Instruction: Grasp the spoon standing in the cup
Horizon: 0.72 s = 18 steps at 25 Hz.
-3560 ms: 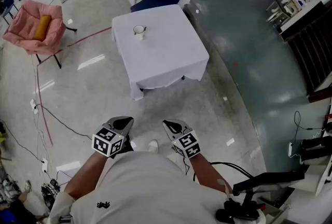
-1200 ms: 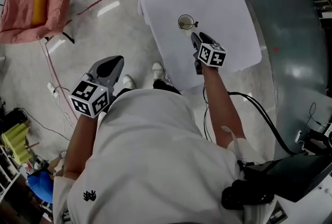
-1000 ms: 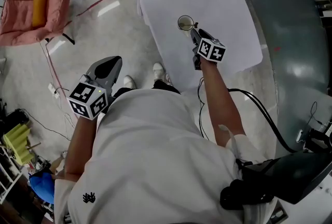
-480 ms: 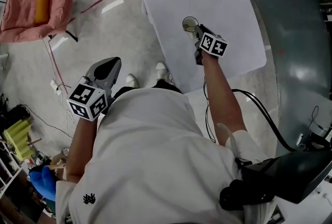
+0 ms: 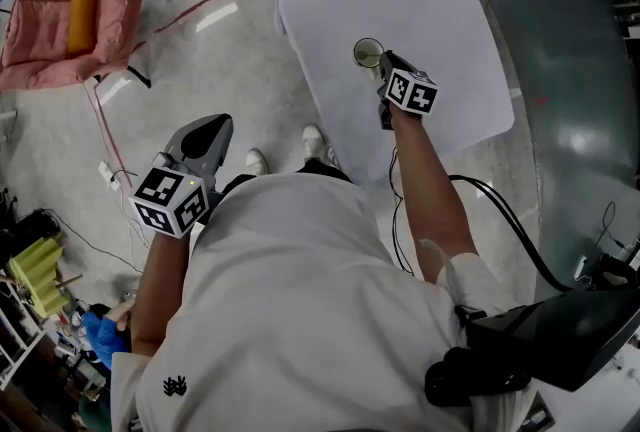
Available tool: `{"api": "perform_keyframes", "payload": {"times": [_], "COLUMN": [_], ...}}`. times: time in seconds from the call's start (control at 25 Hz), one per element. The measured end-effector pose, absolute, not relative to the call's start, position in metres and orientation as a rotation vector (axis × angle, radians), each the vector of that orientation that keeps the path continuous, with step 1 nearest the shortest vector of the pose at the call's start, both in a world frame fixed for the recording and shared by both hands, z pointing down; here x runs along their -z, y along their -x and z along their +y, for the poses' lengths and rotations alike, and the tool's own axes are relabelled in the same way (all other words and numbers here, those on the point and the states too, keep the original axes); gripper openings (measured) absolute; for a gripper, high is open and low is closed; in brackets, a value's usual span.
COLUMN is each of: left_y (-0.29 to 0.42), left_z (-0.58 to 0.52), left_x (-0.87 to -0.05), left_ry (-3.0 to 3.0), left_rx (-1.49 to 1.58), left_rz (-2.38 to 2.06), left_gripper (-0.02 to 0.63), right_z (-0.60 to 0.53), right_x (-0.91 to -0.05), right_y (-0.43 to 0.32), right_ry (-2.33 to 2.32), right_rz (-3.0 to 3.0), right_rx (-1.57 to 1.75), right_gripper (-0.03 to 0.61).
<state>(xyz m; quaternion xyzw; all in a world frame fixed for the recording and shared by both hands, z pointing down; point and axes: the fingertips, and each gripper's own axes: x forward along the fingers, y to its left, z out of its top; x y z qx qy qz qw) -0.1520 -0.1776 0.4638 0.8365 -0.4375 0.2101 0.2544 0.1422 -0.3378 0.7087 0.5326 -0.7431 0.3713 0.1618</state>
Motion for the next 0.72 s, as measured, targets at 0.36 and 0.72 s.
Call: {"api": "perform_keyframes", "payload": {"times": [0.36,0.72], "left_y": [0.171,0.185], "left_z": [-0.179,-0.171], "left_x": [-0.459,-0.452], "left_ry": [-2.296,-2.353], "left_rx": [-0.529,-0.49], "left_rz": [-1.157,-1.103], "left_gripper": [0.012,0.012], "right_z": [-0.331,-0.313], "right_x": [-0.686,-0.639], "right_y": [-0.141,-0.136], "right_ry": [-1.578,-1.636], "right_rz": [-2.115,-2.13], "right_rx": [-1.053,-0.945], "right_gripper": [0.049,0.048]}}
